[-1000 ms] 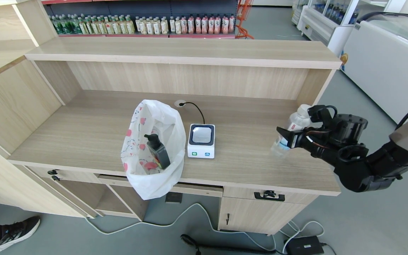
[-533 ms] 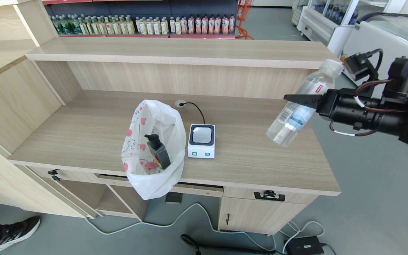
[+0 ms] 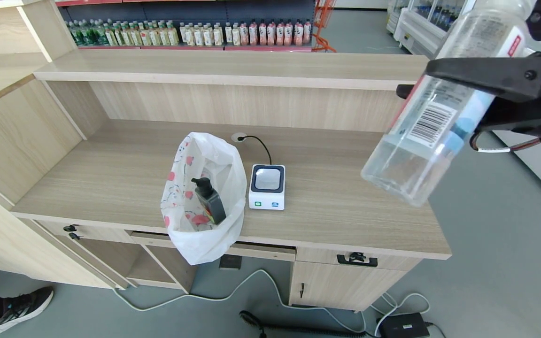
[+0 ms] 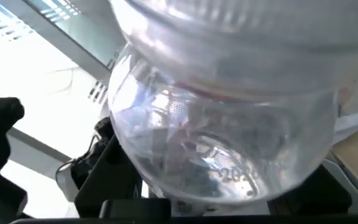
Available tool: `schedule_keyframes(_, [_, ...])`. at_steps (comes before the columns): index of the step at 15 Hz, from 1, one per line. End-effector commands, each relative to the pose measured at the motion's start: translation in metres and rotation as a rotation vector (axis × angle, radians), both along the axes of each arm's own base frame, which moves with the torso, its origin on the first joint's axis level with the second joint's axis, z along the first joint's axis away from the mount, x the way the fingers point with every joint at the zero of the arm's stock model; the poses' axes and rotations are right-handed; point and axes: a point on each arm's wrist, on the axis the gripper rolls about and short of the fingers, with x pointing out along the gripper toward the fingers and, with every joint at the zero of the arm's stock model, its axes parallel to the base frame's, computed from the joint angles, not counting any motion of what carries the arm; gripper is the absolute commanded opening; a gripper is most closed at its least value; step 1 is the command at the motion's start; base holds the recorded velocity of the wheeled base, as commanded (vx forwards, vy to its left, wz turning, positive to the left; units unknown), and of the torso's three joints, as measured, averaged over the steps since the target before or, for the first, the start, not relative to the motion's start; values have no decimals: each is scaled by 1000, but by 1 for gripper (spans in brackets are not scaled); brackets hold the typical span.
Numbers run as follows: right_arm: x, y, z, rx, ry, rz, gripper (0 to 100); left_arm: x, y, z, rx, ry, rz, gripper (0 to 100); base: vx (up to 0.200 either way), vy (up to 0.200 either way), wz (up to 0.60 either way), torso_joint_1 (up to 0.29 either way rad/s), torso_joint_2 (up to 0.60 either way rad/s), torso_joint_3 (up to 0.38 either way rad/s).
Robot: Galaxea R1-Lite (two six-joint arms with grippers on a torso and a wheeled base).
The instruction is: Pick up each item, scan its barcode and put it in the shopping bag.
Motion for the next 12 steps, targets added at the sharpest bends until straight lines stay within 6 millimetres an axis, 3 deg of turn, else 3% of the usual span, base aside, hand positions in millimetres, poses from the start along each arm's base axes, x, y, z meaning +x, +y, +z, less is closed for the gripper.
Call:
schedule_keyframes(1, [-29,-5,15,12,-20,107,0,0,0,0,0,1,0,100,0,0,0,0,0,0])
schedule_keyframes(5, [-48,-10,25,-12,-32,242,0,0,0,0,0,1,0,100,0,0,0,0,0,0])
schedule_keyframes(12, [-74,-3,13,-28,-51,386,0,0,0,0,0,1,0,100,0,0,0,0,0,0])
